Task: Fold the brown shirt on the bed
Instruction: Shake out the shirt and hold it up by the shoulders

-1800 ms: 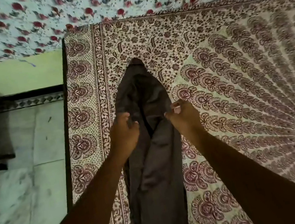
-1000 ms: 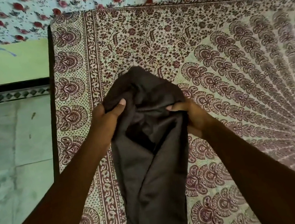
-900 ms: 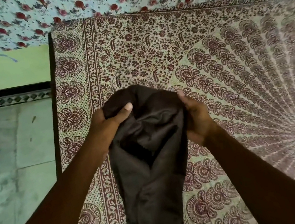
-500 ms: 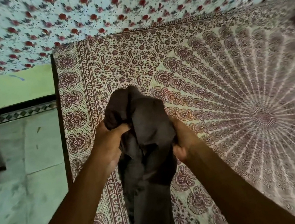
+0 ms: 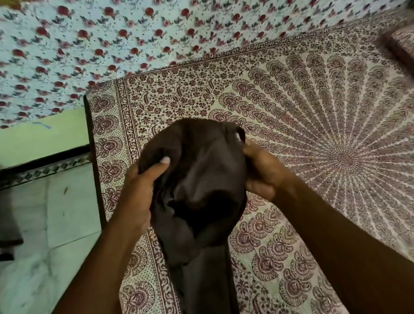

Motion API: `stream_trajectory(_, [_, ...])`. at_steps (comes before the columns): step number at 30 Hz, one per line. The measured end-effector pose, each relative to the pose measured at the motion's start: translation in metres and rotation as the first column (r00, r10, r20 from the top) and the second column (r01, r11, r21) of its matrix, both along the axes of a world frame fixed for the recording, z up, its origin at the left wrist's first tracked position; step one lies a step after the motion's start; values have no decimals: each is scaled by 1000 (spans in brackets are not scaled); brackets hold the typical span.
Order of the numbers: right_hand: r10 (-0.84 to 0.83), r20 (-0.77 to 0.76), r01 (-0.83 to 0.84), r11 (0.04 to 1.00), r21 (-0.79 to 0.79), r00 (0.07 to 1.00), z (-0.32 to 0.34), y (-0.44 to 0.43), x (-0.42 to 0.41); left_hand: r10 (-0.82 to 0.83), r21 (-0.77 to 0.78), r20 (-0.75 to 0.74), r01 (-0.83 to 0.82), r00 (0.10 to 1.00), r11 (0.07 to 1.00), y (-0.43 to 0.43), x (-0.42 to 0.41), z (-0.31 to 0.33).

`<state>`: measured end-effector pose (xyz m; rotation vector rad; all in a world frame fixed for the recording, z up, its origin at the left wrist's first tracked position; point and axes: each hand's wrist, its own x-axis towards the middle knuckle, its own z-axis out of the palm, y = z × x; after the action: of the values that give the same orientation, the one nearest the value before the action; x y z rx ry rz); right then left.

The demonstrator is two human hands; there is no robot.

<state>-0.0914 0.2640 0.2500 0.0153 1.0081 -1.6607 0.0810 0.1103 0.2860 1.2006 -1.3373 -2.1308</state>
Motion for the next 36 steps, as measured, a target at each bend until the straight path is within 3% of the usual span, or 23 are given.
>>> stream_trajectory(3, [51,53,-55,996,68,997,20,26,-1,17,-69,-55,-21,998,997,-2,6,33])
stream_trajectory(9, [445,-39,-423,873,242,895,66,86,-4,-124,-252,-34,111,992,961,14,4,95])
stream_trajectory(12, [476,-106,-410,834,369,873,92,110,-22,-187,-347,-26,167,982,923,25,-1,119])
stream_trajectory(14, [496,-252,-338,810,479,831,112,123,-34,-238,-454,16,219,971,864,37,-6,133])
stream_trajectory(16, [408,-472,-149,857,493,781,131,135,-46,-257,-577,91,261,962,774,49,-14,146])
stream_trajectory(18, [319,-681,6,904,429,659,150,150,-62,-231,-662,135,261,964,702,60,-22,159])
stream_trajectory(20, [260,-786,41,940,340,560,171,166,-78,-176,-736,173,246,969,631,68,-31,170])
stream_trajectory(23, [239,-826,-24,964,264,510,199,188,-103,-37,-847,270,255,962,466,82,-43,185])
stream_trajectory(25, [350,-836,-157,937,312,422,215,201,-122,99,-891,295,236,950,386,99,-53,197])
stream_trajectory(29, [620,-784,-323,737,594,-29,244,226,-155,293,-938,254,160,922,307,126,-69,232])
stream_trajectory(31, [657,-729,-323,659,680,-195,254,235,-171,348,-955,247,166,904,248,137,-75,247])
stream_trajectory(34, [613,-746,-61,761,646,-261,264,246,-203,416,-958,277,217,866,188,155,-83,264])
stream_trajectory(36, [592,-749,-24,780,626,-299,274,254,-211,443,-963,267,214,856,166,162,-87,274])
